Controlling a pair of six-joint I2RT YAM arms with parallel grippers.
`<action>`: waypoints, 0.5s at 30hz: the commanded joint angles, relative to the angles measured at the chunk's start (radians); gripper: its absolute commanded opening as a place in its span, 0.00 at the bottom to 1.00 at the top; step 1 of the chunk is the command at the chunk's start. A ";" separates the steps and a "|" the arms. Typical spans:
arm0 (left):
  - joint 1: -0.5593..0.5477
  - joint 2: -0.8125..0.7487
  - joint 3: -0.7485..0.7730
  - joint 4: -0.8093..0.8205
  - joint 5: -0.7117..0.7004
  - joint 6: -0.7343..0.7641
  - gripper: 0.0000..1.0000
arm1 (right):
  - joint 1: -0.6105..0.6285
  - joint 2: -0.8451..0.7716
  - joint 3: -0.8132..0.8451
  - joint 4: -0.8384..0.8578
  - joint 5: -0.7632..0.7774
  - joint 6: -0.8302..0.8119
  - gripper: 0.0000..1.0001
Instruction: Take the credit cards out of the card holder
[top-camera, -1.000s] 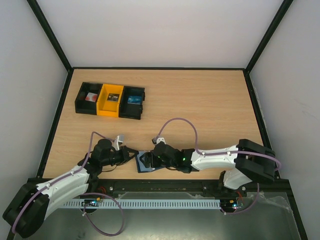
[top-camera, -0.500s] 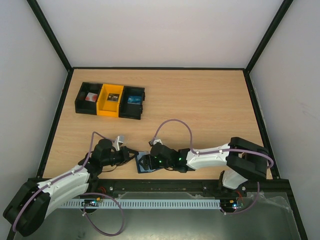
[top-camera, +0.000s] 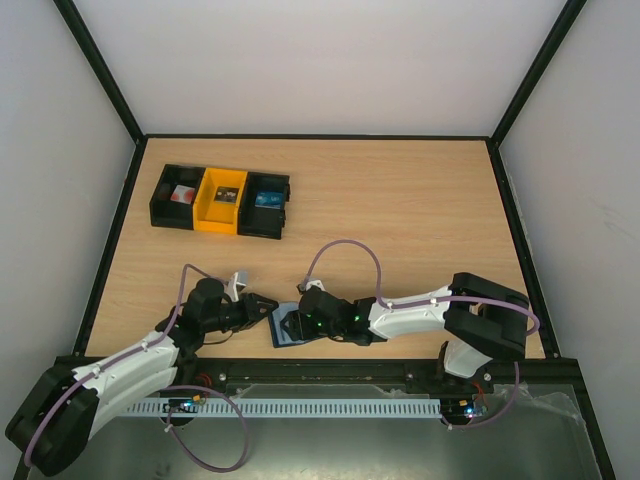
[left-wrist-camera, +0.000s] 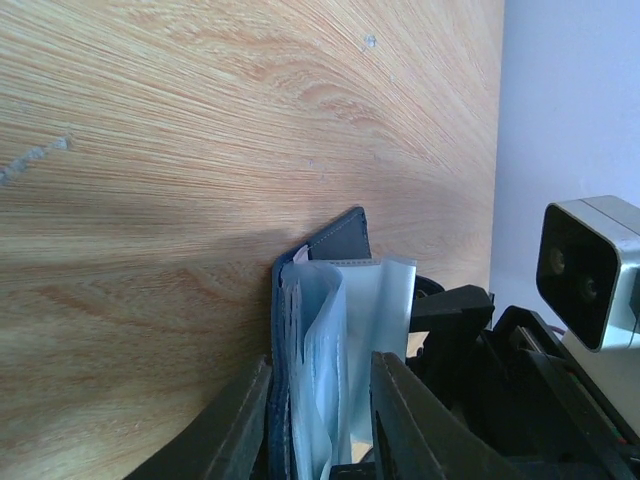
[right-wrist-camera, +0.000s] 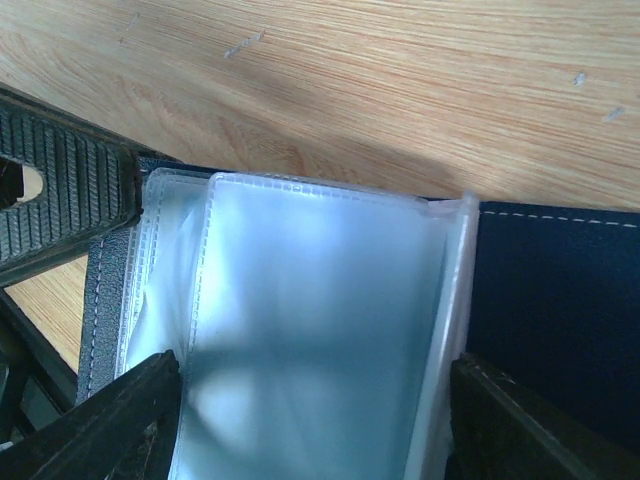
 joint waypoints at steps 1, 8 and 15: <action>-0.002 -0.004 -0.018 -0.006 -0.007 0.016 0.29 | 0.005 0.011 -0.002 -0.015 0.024 0.001 0.69; -0.002 -0.002 -0.022 -0.023 -0.013 0.027 0.24 | 0.005 -0.021 -0.023 -0.015 0.050 0.014 0.60; -0.002 0.008 -0.019 -0.024 -0.034 0.041 0.11 | 0.005 -0.036 -0.029 -0.030 0.076 0.022 0.50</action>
